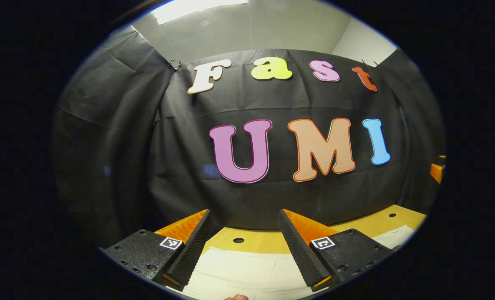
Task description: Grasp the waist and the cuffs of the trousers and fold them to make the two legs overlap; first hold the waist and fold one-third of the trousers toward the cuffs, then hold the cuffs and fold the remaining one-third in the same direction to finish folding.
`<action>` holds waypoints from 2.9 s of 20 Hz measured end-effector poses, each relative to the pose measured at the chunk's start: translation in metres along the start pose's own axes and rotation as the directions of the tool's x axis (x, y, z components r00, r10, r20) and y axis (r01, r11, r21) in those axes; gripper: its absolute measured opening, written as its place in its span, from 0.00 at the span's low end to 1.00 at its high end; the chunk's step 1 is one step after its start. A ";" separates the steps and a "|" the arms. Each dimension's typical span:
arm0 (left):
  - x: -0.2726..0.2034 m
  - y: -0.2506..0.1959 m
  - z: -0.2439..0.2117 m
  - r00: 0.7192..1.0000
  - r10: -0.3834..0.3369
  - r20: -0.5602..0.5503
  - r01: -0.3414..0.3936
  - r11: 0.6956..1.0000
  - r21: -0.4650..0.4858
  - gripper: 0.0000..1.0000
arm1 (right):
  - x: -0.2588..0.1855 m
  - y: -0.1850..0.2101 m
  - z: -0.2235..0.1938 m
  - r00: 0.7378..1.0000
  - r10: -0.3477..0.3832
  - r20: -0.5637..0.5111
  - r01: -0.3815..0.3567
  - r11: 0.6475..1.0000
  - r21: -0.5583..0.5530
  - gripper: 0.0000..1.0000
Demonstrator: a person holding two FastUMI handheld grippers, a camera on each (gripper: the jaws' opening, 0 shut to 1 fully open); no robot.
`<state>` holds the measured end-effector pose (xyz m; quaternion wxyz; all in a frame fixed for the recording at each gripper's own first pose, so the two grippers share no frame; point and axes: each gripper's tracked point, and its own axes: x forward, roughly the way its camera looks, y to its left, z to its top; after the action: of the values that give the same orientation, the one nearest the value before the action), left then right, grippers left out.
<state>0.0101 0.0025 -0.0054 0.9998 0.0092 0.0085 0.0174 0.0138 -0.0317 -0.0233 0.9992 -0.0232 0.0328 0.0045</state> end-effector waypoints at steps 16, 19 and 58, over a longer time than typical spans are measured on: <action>0.001 0.001 -0.006 1.000 0.015 -0.015 -0.015 1.000 0.014 0.95 | -0.063 -0.065 -0.141 0.949 0.095 -0.300 -0.248 0.814 -0.525 0.97; -0.002 0.001 -0.010 1.000 0.017 -0.024 -0.017 1.000 0.011 0.95 | -0.081 -0.070 -0.177 0.923 0.100 -0.370 -0.308 0.769 -0.560 0.97; -0.025 0.040 -0.056 0.992 0.072 -0.100 -0.056 0.987 0.153 0.96 | -0.153 -0.022 -0.360 0.624 0.164 -0.764 -0.772 0.283 -0.569 0.03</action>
<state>-0.0174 0.0422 -0.0602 0.9933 0.0838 0.0621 0.0494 -0.1622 -0.0716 -0.3715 0.7197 -0.5171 0.3276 0.3276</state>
